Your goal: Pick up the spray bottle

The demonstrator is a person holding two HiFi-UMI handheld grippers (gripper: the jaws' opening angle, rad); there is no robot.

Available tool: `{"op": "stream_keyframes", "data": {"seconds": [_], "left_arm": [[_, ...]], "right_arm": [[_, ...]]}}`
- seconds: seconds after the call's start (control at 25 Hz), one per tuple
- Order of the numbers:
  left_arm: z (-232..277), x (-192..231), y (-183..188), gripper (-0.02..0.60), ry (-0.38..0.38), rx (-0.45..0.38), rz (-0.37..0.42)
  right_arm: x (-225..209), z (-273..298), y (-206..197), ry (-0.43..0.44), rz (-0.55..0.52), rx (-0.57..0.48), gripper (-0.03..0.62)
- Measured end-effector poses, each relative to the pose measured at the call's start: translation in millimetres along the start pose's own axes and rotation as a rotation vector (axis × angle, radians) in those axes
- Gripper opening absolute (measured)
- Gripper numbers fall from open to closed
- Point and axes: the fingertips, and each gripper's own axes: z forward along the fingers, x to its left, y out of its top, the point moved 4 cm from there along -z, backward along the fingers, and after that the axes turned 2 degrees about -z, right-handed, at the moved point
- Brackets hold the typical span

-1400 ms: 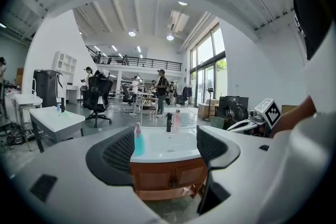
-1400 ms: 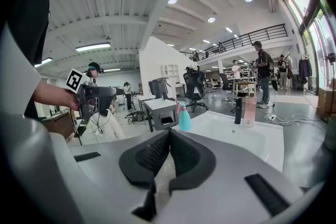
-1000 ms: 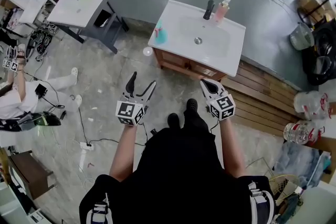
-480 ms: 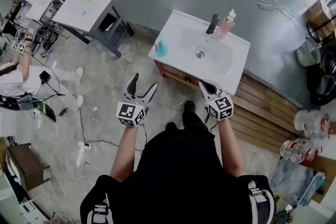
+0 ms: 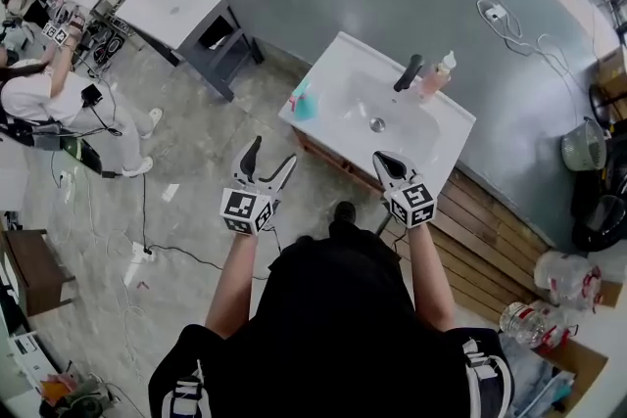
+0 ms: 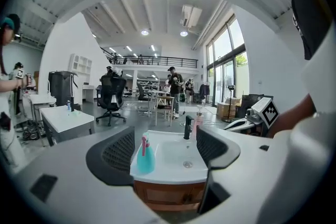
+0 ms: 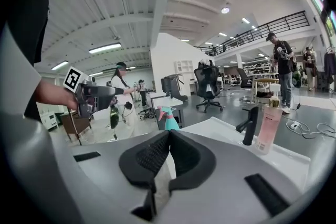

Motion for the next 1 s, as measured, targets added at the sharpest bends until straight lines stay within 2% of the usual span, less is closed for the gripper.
{"op": "stream_keyframes", "data": {"seconds": [0.24,0.44,0.64,0.8,1.0], "left_arm": [[15.1,6.4,6.3,0.350,0.105,-0.012,-0.003],[19.5,9.0,2.4,0.350,0.153,-0.008,-0.014],[21.8,8.2,-3.1,0.350,0.179,0.007,-0.026],[25.8,15.1,0.6,0.350,0.195,0.026,-0.004],[50.1,27.8,1.7,0.350,0.169,0.043,-0.020]], "right_arm": [[-26.9,18.9,5.1,0.078,-0.025,0.002,0.016],[-42.3,32.1,5.3,0.123,-0.044,0.004,0.016],[-50.8,40.8,3.3,0.132,-0.038,0.012,0.015],[-48.5,48.3,4.5,0.148,-0.033,0.026,0.015],[-63.3,62.1,4.9,0.138,-0.020,0.053,0.016]]}}
